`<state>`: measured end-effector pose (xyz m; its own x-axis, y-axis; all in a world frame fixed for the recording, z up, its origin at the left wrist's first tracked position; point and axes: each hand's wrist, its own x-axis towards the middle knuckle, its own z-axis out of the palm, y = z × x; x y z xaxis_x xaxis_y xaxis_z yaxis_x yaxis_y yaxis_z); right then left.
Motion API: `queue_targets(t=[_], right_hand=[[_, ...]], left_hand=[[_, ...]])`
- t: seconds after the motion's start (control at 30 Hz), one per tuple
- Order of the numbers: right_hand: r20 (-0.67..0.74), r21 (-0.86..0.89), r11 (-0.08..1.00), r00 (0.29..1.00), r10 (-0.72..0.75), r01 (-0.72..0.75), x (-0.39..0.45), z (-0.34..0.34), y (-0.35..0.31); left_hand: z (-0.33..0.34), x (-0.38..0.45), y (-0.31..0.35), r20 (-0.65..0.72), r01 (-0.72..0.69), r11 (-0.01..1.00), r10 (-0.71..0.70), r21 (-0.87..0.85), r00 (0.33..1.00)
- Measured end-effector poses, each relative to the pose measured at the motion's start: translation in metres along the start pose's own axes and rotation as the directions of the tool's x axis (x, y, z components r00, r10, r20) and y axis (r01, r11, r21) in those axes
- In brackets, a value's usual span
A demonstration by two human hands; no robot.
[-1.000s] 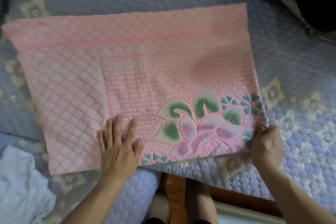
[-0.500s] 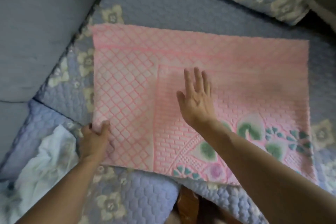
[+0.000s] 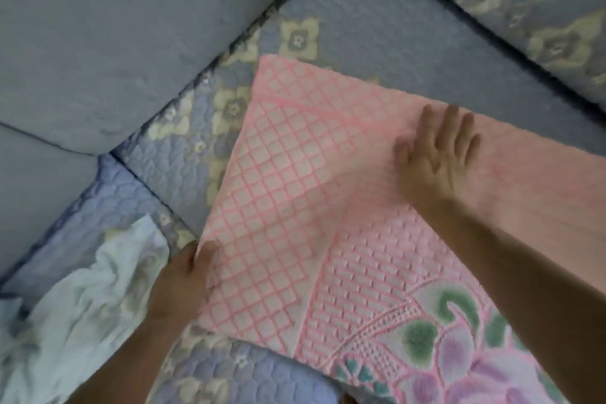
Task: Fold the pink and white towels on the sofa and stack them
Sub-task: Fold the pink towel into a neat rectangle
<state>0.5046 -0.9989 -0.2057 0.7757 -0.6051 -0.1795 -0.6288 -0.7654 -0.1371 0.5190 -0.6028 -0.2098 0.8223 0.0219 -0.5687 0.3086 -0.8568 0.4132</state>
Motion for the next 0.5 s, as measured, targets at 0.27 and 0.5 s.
queue_targets(t=[0.27,0.5], right_hand=[[0.064,-0.164,0.933,0.947,-0.314,0.321,0.081,0.041,-0.11],[-0.02,0.085,0.948,0.952,-0.307,0.307,0.03,0.013,-0.208]], left_hand=[[0.016,-0.001,-0.024,-0.077,-0.04,0.986,0.053,0.16,0.996],[0.011,0.005,-0.035,0.018,-0.006,0.994,0.005,0.107,1.0]])
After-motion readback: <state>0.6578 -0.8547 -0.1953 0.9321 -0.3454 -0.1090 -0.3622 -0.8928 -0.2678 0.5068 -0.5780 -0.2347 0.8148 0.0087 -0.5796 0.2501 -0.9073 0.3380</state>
